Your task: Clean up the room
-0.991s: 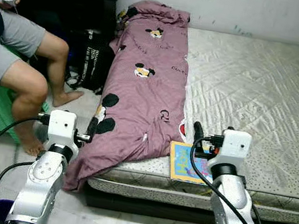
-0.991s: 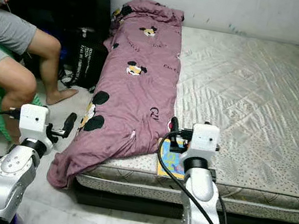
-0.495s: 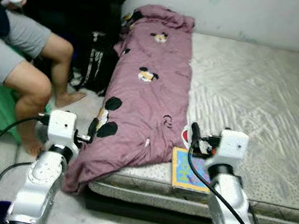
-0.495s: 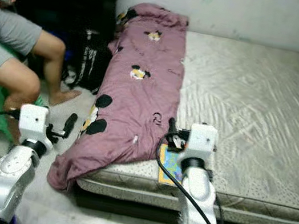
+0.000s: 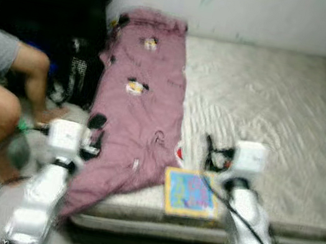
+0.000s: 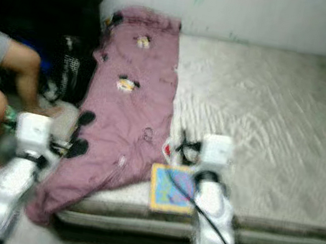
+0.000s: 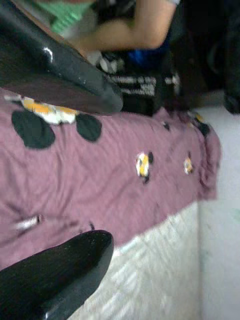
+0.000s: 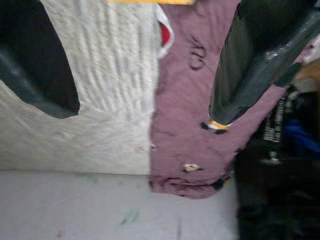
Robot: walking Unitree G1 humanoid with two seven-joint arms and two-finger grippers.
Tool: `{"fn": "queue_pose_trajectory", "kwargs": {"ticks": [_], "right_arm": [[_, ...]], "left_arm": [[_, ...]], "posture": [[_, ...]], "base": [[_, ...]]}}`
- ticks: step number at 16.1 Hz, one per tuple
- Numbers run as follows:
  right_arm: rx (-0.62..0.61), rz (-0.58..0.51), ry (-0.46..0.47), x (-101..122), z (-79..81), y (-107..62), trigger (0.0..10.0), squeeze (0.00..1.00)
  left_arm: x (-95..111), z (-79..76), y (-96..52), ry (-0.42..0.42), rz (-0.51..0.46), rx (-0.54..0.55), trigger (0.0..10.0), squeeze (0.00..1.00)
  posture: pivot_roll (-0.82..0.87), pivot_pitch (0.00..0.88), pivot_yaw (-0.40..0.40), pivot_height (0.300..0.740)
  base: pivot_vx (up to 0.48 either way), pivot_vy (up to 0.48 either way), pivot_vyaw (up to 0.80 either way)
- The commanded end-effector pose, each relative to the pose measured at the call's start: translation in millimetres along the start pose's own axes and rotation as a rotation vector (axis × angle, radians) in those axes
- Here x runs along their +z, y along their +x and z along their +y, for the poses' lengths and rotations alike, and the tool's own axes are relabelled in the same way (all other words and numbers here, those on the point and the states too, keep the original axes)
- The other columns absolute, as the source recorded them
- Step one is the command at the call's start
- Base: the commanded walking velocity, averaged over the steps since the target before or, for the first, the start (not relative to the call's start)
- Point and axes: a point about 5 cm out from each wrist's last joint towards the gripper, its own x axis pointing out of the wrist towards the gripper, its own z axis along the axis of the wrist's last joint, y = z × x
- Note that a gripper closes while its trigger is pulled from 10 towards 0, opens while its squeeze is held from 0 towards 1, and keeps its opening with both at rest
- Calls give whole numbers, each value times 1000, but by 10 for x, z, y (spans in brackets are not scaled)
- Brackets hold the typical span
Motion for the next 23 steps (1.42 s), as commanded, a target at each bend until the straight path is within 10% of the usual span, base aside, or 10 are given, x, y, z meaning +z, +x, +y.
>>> {"fn": "queue_pose_trajectory", "kwargs": {"ticks": [1, 23], "right_arm": [[-31, 1, -6, -9, -109, -27, 10000, 0], [-44, 3, -7, -36, -101, 42, 10000, 0]], "left_arm": [[39, -83, 33, -11, -14, -23, 10000, 0], [59, -121, 62, 17, -31, -22, 10000, 0]], "posture": [[19, 0, -11, 740], [24, 0, -15, 740]], "base": [[0, 0, 0], [0, 0, 251]]}}
